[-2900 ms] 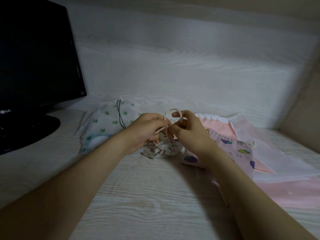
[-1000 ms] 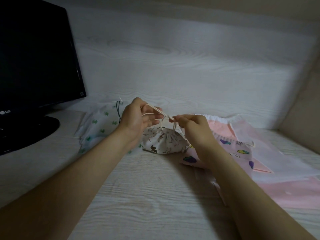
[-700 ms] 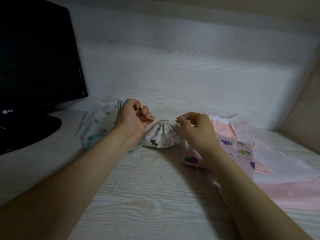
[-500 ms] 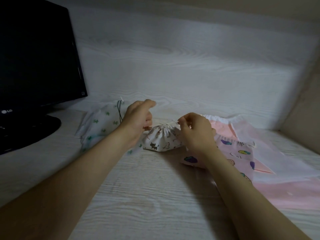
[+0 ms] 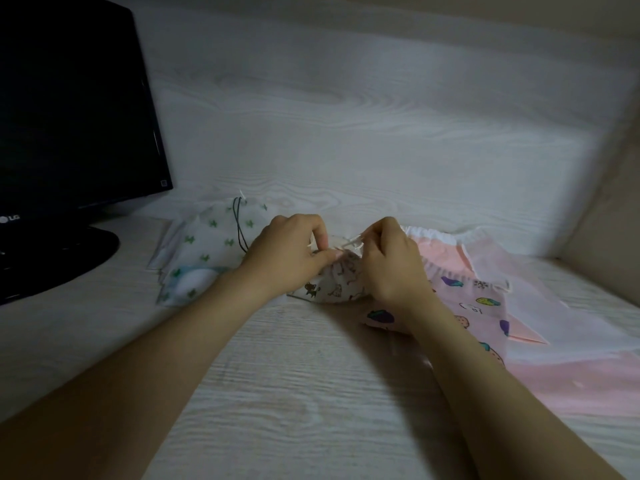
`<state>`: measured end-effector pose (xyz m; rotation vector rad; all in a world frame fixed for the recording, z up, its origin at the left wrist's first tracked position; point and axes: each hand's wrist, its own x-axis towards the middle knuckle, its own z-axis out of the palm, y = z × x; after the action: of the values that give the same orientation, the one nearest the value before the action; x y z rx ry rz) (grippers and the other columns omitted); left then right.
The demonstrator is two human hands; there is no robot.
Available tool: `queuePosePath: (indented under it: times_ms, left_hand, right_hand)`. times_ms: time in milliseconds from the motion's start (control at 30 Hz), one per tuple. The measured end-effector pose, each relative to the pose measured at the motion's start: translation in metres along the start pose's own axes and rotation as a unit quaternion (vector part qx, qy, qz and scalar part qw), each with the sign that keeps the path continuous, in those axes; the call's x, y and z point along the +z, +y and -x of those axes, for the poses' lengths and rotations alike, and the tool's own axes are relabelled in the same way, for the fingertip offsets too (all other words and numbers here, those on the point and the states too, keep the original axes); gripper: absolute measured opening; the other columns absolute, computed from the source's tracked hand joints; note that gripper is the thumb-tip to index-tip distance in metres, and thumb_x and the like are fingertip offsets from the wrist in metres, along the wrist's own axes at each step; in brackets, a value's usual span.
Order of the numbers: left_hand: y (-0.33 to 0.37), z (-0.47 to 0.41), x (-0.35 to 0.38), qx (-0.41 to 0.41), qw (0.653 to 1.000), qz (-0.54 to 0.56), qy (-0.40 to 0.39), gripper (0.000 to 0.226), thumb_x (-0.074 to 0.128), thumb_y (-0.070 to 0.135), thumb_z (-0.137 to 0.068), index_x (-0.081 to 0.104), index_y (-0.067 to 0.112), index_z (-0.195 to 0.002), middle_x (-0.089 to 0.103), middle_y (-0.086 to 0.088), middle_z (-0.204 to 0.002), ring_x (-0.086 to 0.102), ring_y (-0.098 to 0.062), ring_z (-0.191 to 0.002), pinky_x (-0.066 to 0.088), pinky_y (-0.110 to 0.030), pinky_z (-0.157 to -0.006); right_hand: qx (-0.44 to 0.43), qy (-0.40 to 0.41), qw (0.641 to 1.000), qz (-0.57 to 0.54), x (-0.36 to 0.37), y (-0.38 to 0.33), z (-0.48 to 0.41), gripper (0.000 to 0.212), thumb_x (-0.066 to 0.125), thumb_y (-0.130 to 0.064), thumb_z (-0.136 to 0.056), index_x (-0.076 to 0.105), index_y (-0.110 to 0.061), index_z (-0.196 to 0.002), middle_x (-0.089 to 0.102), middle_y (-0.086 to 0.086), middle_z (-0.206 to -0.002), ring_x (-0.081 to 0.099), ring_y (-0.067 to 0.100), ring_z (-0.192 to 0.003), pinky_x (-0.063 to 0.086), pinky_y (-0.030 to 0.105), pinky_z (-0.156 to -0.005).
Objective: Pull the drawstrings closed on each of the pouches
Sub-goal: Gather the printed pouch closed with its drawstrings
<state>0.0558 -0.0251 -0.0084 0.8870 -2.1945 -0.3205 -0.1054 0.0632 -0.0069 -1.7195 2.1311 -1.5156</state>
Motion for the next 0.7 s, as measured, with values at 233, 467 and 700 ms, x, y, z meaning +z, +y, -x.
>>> queuePosePath:
  times_ms: [233,467,700]
  left_hand:
    - [0.0,0.002,-0.006,-0.019,0.994,-0.081,-0.065,0.024,0.073,0.052,-0.093,0.074,0.035,-0.076,0.055,0.014,-0.058,0.06,-0.014,-0.064,0.046,-0.029,-0.063]
    - [-0.003,0.0,-0.001,0.0,0.998,-0.045,-0.038,0.02,0.073,0.044,-0.096,0.072,0.031,-0.081,0.069,0.015,-0.08,0.066,-0.008,-0.078,0.06,-0.042,-0.076]
    - [-0.003,-0.001,-0.004,-0.006,0.999,-0.024,-0.036,0.019,0.07,0.035,-0.1,0.064,0.028,-0.083,0.067,0.016,-0.082,0.062,-0.005,-0.076,0.056,-0.037,-0.074]
  right_hand:
    - [0.004,0.006,1.0,0.017,-0.001,0.006,-0.004,0.019,0.059,-0.028,-0.096,0.074,-0.017,-0.09,0.072,-0.008,-0.087,0.061,0.001,-0.074,0.042,0.025,-0.065]
    - [0.003,0.016,0.996,0.084,0.002,0.016,-0.007,0.028,0.07,-0.044,-0.093,0.082,-0.019,-0.09,0.079,-0.006,-0.097,0.067,0.01,-0.091,0.04,0.023,-0.074]
    - [0.019,0.036,0.998,0.051,0.004,0.016,-0.011,0.023,0.071,-0.037,-0.092,0.08,-0.018,-0.084,0.077,-0.007,-0.088,0.066,0.008,-0.081,0.041,0.023,-0.066]
